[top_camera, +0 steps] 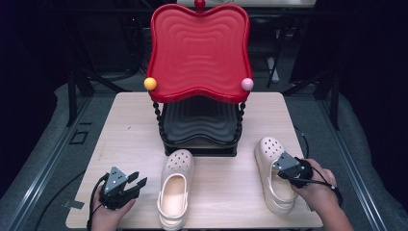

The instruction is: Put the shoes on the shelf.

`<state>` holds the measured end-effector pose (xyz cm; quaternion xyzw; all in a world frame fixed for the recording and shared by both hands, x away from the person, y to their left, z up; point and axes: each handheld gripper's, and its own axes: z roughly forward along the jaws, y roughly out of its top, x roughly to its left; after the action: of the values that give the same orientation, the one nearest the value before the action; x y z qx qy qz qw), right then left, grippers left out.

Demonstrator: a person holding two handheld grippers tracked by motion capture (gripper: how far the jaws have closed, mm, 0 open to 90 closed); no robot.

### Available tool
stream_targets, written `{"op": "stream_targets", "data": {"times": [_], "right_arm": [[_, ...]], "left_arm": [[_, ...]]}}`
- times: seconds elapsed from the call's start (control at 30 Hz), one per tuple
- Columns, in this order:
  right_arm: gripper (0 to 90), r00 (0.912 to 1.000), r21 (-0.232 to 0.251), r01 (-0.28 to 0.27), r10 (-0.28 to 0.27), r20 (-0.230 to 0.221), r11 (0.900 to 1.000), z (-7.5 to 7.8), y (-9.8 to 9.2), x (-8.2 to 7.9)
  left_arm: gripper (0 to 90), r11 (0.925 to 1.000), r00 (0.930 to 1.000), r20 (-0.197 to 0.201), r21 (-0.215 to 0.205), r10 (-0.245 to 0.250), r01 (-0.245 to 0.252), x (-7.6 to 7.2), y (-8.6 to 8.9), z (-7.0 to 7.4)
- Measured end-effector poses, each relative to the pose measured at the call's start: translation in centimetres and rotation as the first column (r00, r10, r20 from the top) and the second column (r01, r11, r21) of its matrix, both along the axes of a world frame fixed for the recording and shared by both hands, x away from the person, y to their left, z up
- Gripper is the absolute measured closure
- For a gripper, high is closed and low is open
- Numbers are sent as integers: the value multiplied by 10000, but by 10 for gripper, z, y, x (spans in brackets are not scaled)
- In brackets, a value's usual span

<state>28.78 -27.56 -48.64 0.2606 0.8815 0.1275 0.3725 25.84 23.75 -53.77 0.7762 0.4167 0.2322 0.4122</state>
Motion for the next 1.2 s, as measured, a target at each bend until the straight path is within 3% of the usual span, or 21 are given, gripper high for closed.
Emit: {"op": "stream_targets", "data": {"times": [0.17, 0.33, 0.47, 0.57, 0.6, 0.73, 0.9, 1.1, 1.2], "right_arm": [[845, 9999, 88, 90, -91, 107, 9999, 14, 2, -18], [844, 9996, 542, 84, -98, 267, 9985, 29, 8, -36], [844, 9997, 718, -149, 134, 217, 9973, 39, 26, -51], [844, 9992, 975, -374, 357, 198, 9945, 39, 36, -56], [844, 9991, 798, -412, 401, 151, 9960, 40, 41, -58], [843, 9976, 919, -694, 694, 36, 9933, 38, 64, -65], [843, 9947, 357, -1003, 1010, -184, 9943, 34, 91, -68], [843, 9902, 506, -1322, 1342, -386, 9899, 22, 121, -62], [843, 9896, 860, -1310, 1355, -479, 9876, 18, 133, -58]], "left_arm": [[598, 10000, 10000, 12, 11, -28, 28, 0, -1, 0], [598, 10000, 10000, 9, 31, -32, 32, 0, -2, 0], [598, 10000, 10000, 13, 23, -31, 31, -1, -2, 0], [598, 10000, 10000, 14, 29, -43, 43, -1, -2, 0], [597, 10000, 10000, 17, 23, -44, 44, -1, -2, 0], [598, 9999, 9999, 22, 54, -100, 100, -1, -3, 0], [597, 9999, 9999, 46, 51, -120, 120, -2, -3, 0], [598, 9998, 9998, 74, 85, -171, 170, -3, -5, 1], [597, 9996, 9997, 91, 140, -227, 226, -3, -6, 1]]}}
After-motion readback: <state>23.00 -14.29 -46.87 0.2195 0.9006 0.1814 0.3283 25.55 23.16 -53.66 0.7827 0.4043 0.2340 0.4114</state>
